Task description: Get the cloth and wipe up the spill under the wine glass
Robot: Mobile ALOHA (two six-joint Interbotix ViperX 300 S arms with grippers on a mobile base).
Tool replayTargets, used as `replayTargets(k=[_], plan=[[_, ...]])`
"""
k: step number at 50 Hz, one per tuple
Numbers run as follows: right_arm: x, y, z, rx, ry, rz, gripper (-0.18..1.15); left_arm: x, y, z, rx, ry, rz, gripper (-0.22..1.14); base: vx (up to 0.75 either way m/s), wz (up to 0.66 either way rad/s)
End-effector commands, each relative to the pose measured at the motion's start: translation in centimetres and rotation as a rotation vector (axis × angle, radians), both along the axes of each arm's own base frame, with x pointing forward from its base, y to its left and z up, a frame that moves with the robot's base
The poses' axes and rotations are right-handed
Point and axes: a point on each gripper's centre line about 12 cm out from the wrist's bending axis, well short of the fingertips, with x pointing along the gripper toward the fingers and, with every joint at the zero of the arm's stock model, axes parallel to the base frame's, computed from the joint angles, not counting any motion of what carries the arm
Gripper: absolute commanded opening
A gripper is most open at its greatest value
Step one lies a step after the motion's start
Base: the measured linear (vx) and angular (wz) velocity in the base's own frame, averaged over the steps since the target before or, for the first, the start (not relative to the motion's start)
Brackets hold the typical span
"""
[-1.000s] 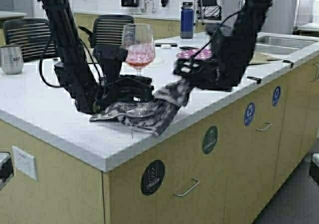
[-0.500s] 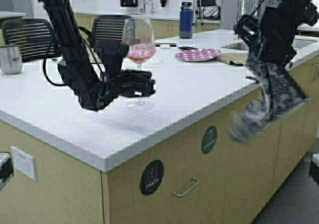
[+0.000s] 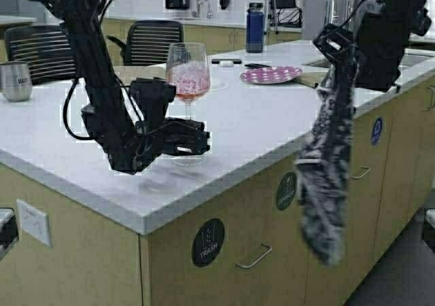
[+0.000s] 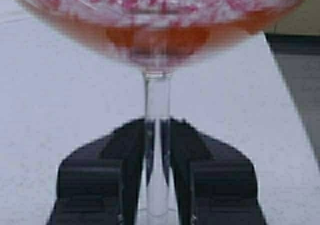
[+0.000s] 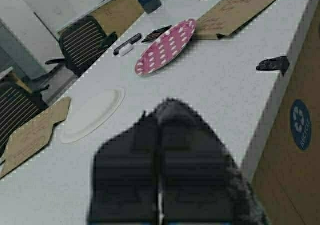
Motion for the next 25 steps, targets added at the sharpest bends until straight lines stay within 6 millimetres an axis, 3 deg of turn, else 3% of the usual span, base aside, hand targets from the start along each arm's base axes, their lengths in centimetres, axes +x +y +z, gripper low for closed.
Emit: replayTargets(k=[1, 6, 15, 25], plan=[[0.1, 0.2, 1.5, -0.003, -0.046, 0.019, 0.05, 0.5, -0.2, 1.3, -0.029, -0.040, 0.010, 0.82, 0.00, 0.00], [0.0, 0.4, 1.5, -0.010, -0.046, 0.031, 0.05, 0.3, -0.1, 1.2, -0.038, -0.043, 0.013, 0.89, 0.00, 0.00], [-0.2, 0.5, 1.3, -0.016, -0.038, 0.042, 0.05, -0.6, 0.5, 1.3, -0.041, -0.049, 0.030, 0.89, 0.00, 0.00], [-1.6, 0.5, 0.5, -0.034, -0.005, 0.063, 0.05, -4.5, 2.2, 2.7, -0.063, -0.074, 0.029, 0.89, 0.00, 0.00]])
